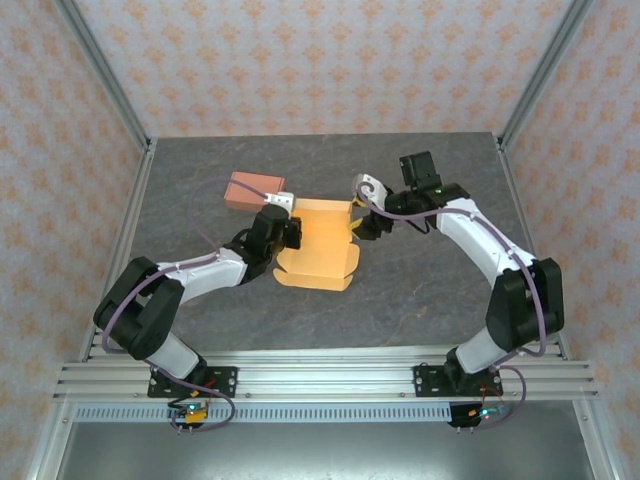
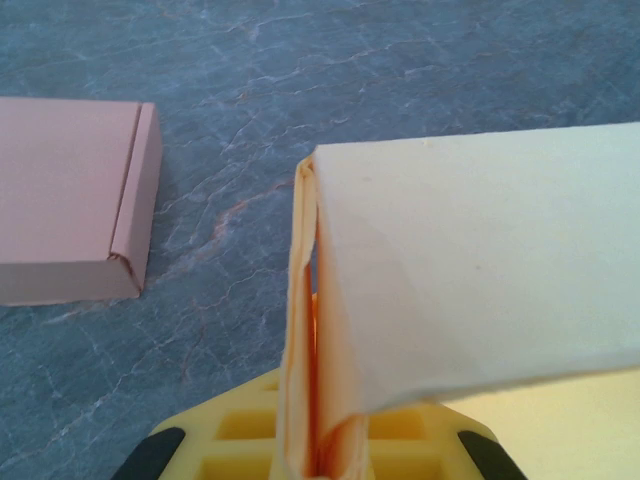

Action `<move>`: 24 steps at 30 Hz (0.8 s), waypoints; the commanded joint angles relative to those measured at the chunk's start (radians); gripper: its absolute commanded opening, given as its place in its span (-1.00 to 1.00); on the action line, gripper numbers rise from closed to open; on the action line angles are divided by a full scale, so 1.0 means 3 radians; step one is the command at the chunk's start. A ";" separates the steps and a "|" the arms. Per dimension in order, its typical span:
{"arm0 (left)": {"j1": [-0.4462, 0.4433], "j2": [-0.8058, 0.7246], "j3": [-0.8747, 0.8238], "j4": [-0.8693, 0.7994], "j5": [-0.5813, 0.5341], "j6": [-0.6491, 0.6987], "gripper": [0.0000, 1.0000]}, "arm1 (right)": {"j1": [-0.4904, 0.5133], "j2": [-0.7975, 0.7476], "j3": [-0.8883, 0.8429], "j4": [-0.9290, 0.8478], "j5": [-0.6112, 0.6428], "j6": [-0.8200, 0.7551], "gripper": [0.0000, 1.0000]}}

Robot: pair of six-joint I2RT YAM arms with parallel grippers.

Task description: Fold the paper box

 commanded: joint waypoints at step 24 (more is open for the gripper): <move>0.0110 -0.0054 -0.0008 0.0142 0.0117 0.0163 -1.00 | -0.0186 -0.0305 -0.0655 0.1390 0.0095 0.0892 0.39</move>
